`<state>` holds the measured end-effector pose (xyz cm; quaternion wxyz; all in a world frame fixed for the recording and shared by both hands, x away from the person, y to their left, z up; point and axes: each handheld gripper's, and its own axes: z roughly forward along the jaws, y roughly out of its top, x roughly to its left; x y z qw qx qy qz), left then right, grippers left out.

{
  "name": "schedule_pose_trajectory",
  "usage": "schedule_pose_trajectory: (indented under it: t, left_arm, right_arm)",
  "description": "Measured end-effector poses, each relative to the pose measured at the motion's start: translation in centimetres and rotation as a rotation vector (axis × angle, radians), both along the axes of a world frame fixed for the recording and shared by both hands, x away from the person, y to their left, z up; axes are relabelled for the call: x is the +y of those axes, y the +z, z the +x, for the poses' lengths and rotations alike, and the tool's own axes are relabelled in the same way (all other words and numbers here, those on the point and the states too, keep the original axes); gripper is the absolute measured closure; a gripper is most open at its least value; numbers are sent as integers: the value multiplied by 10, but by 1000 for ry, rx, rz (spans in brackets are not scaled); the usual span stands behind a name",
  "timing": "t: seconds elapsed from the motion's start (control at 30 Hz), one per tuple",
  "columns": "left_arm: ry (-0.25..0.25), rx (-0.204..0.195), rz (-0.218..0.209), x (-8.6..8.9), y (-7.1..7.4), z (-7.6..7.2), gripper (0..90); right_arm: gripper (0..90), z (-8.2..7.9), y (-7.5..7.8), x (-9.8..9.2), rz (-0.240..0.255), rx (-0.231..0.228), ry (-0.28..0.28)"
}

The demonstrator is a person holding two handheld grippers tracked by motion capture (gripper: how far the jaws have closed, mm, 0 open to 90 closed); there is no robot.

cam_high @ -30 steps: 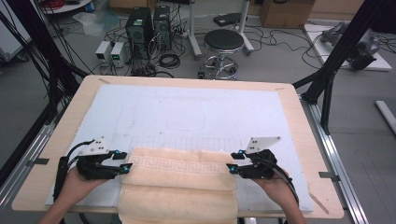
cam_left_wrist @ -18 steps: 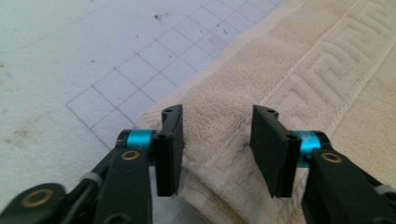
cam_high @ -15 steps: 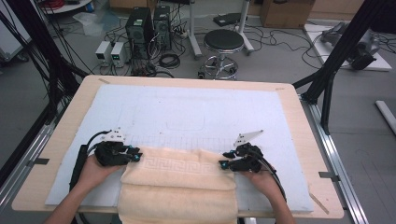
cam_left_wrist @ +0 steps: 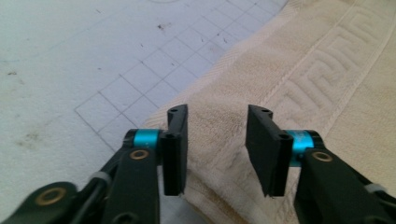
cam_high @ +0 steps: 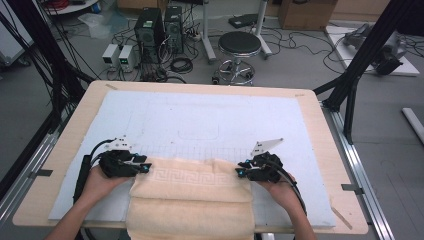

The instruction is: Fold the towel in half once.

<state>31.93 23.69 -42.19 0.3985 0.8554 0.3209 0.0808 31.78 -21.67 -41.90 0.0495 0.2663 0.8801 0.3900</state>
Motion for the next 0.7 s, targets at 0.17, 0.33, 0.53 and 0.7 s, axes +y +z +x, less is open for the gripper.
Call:
schedule_pose_trajectory:
  t: [0.17, 0.33, 0.53, 0.7]
  left_arm:
    - [-4, 14, 30, -5, -5, 4, 563]
    - [-7, 0, 27, -6, -4, 2, 729]
    - [-10, -26, 22, -2, 0, 0, 882]
    - [16, -19, -1, -1, 0, 3, 777]
  right_arm:
    - [740, -4, 3, 2, -1, -33, 22]
    - [752, -5, 7, 2, 0, -45, 28]
    - [770, -7, 10, 4, -8, -53, 41]
    - [774, -5, 13, 2, 9, -58, 30]
